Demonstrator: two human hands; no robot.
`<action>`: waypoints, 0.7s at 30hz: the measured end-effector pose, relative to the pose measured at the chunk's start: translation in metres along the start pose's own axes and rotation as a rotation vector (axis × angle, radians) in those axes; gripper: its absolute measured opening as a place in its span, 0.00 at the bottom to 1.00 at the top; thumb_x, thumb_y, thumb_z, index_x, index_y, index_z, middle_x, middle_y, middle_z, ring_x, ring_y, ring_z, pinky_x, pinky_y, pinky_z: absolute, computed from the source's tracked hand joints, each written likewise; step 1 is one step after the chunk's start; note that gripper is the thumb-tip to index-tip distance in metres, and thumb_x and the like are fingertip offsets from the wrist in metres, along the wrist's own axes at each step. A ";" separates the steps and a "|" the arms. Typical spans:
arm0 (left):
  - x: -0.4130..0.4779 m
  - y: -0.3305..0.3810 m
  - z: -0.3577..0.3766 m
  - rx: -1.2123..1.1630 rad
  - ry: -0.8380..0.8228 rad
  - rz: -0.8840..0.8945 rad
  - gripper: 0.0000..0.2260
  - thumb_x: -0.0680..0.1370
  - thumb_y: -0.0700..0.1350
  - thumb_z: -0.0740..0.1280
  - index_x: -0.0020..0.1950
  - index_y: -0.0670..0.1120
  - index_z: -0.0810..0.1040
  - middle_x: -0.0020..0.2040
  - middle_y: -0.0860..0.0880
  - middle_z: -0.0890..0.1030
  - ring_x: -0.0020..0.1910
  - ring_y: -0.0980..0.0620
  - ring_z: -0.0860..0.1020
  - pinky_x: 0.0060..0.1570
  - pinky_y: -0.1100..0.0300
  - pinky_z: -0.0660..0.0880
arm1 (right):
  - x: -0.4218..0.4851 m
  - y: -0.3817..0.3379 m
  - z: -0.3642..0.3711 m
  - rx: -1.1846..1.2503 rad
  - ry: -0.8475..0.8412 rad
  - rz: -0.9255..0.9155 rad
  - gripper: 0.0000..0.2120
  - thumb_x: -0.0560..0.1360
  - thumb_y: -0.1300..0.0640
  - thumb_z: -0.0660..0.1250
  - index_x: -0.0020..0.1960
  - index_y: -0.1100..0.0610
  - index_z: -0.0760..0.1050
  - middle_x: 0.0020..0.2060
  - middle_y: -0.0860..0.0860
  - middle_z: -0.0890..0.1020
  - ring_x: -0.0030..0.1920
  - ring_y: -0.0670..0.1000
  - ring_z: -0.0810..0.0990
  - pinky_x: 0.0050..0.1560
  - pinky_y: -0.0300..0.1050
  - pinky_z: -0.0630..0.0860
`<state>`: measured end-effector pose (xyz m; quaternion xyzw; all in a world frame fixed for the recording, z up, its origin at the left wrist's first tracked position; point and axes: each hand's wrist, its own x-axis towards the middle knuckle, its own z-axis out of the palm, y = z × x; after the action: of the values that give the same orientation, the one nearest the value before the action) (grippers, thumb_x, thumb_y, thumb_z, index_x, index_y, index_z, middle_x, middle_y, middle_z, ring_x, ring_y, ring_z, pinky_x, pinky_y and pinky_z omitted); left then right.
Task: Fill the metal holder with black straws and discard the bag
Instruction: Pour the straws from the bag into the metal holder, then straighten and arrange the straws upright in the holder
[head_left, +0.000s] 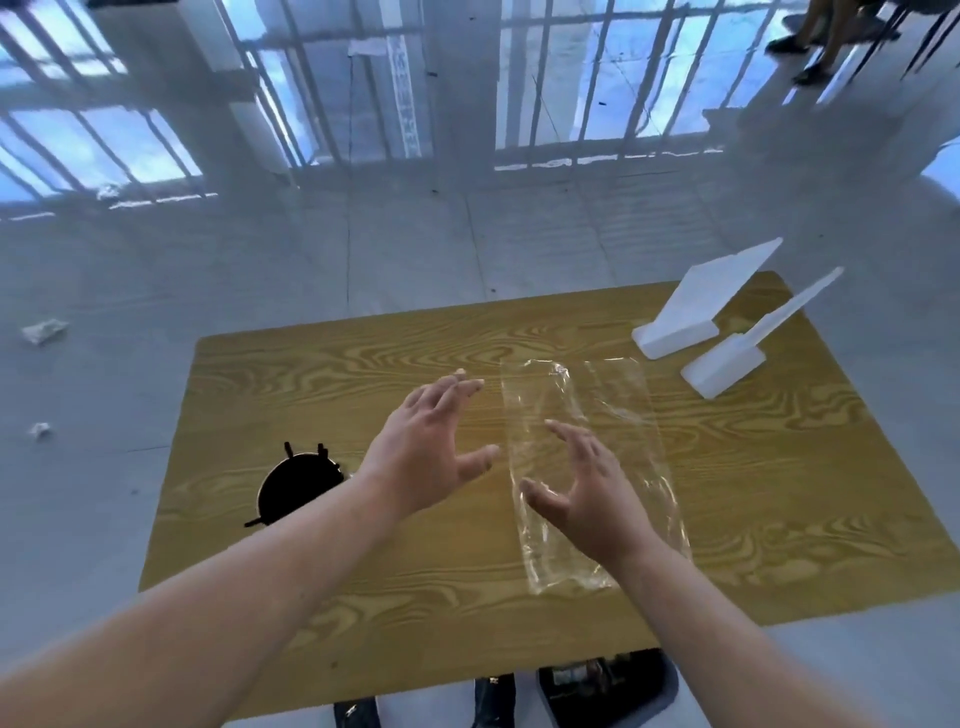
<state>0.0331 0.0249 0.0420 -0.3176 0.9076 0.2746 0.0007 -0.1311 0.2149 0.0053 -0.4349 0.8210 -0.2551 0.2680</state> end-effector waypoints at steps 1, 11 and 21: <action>-0.008 -0.008 -0.009 -0.010 0.022 -0.006 0.42 0.73 0.74 0.61 0.83 0.59 0.58 0.85 0.54 0.59 0.83 0.51 0.57 0.81 0.52 0.54 | 0.005 -0.015 0.008 -0.005 -0.027 -0.045 0.43 0.74 0.30 0.68 0.83 0.45 0.59 0.79 0.46 0.69 0.80 0.49 0.64 0.75 0.46 0.62; -0.100 -0.114 -0.082 -0.135 0.273 -0.161 0.34 0.75 0.74 0.63 0.78 0.64 0.63 0.82 0.61 0.65 0.80 0.56 0.63 0.74 0.54 0.63 | 0.023 -0.118 0.091 -0.070 -0.301 -0.151 0.55 0.69 0.24 0.70 0.86 0.43 0.50 0.84 0.45 0.61 0.84 0.48 0.57 0.80 0.45 0.55; -0.143 -0.189 -0.074 -0.213 -0.127 -0.254 0.66 0.54 0.85 0.69 0.85 0.63 0.46 0.86 0.57 0.57 0.83 0.55 0.57 0.78 0.48 0.63 | 0.023 -0.172 0.139 -0.172 -0.373 -0.027 0.64 0.66 0.25 0.74 0.87 0.44 0.39 0.87 0.47 0.53 0.86 0.50 0.50 0.82 0.47 0.51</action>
<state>0.2689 -0.0521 0.0355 -0.4101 0.8239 0.3866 0.0593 0.0494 0.0854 0.0113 -0.5069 0.7700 -0.1027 0.3736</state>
